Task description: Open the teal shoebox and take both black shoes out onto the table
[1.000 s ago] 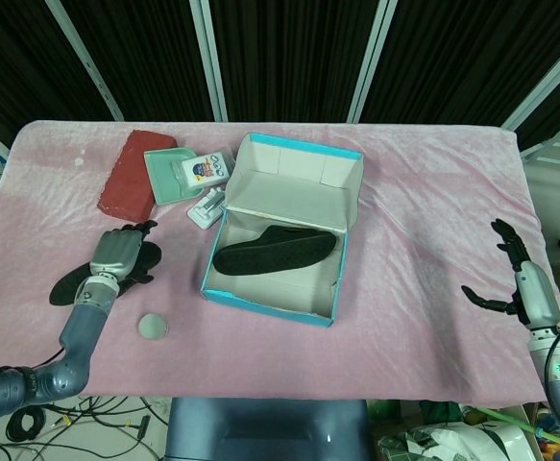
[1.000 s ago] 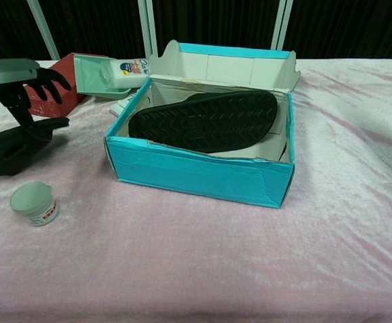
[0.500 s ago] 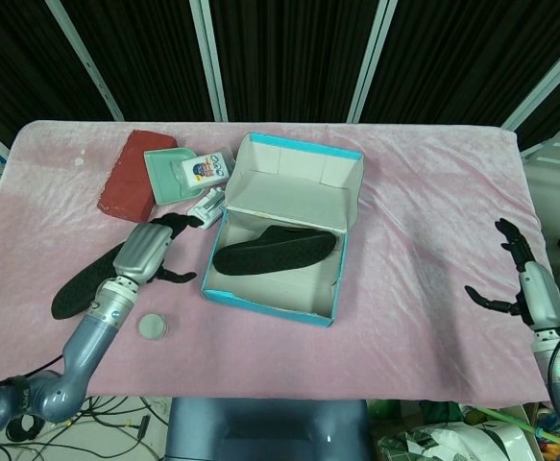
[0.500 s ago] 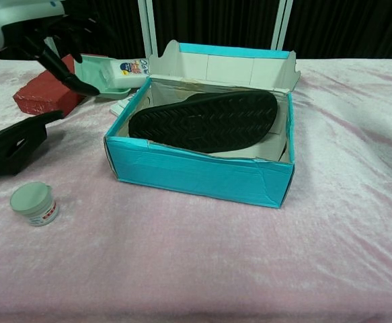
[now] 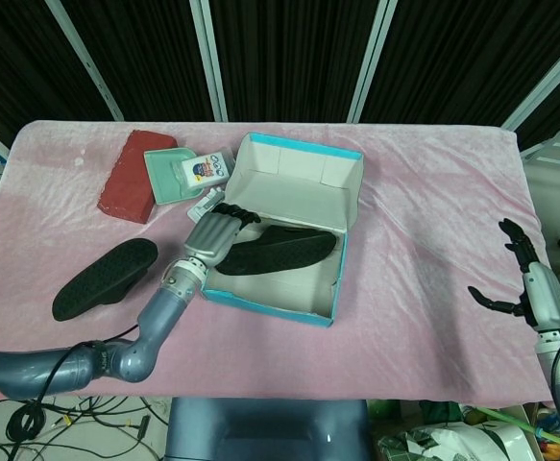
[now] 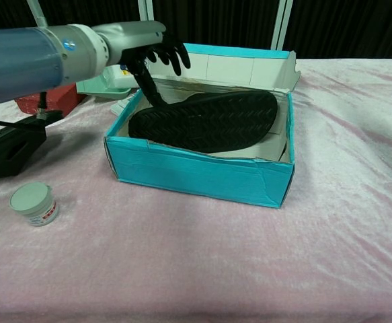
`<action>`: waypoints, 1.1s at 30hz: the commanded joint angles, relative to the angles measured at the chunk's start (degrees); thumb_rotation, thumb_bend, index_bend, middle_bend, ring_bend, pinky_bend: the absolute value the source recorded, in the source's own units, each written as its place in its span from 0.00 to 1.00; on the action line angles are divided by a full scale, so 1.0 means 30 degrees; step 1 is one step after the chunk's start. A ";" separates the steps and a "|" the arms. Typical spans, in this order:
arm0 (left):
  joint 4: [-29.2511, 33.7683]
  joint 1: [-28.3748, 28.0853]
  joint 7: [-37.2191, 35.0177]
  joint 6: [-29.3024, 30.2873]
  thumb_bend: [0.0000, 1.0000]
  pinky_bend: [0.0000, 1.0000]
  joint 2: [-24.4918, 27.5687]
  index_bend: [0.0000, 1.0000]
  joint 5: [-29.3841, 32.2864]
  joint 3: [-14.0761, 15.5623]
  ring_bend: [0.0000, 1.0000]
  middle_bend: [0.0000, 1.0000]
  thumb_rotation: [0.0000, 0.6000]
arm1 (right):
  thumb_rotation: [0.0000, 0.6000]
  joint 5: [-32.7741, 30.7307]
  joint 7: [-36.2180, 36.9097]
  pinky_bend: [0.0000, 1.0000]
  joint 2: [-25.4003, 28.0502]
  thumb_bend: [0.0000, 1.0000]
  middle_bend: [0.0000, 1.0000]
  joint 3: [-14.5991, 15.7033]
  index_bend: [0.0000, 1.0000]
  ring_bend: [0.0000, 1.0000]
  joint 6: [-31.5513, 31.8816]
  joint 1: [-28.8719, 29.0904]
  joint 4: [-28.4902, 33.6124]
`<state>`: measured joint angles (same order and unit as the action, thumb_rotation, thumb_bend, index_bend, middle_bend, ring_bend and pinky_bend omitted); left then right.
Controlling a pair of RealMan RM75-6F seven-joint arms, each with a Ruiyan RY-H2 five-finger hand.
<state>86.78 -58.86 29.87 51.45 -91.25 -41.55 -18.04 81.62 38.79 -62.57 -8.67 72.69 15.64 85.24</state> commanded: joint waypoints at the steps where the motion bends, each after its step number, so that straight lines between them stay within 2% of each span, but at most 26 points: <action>1: -0.0940 -0.0875 0.0730 -0.0221 0.00 0.14 -0.0980 0.25 0.0808 -0.0084 0.15 0.27 1.00 | 1.00 -0.0034 0.0000 0.16 0.0055 0.12 0.00 -0.0002 0.00 0.00 0.0032 -0.0054 0.0005; 8: -0.2500 -0.1849 0.1220 0.0024 0.00 0.16 -0.2534 0.24 0.2098 -0.0238 0.15 0.26 1.00 | 1.00 -0.0121 0.0130 0.16 0.0187 0.12 0.00 -0.0019 0.00 0.00 0.0125 -0.0219 -0.0065; 16: -0.3275 -0.2248 0.1251 0.0412 0.00 0.19 -0.3658 0.22 0.2328 -0.0146 0.15 0.26 1.00 | 1.00 -0.0188 0.0379 0.16 0.0175 0.12 0.00 -0.0035 0.00 0.00 0.0082 -0.0300 -0.0287; 28: -0.2393 -0.1276 0.0321 0.1677 0.00 0.23 -0.4231 0.24 0.0520 0.0808 0.19 0.29 1.00 | 1.00 -0.0161 0.0683 0.16 0.0035 0.12 0.00 -0.0071 0.00 0.00 -0.0016 -0.0292 -0.0571; 33: -0.2239 -0.0846 -0.0575 0.1416 0.00 0.23 -0.4301 0.25 -0.0643 0.1197 0.19 0.29 1.00 | 1.00 -0.0247 0.0734 0.16 -0.0010 0.12 0.00 -0.0078 0.00 0.00 -0.0126 -0.0298 -0.0607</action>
<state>79.76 -61.88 28.92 56.13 -104.06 -42.57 -14.95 80.89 40.98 -62.59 -8.90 72.33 14.76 83.43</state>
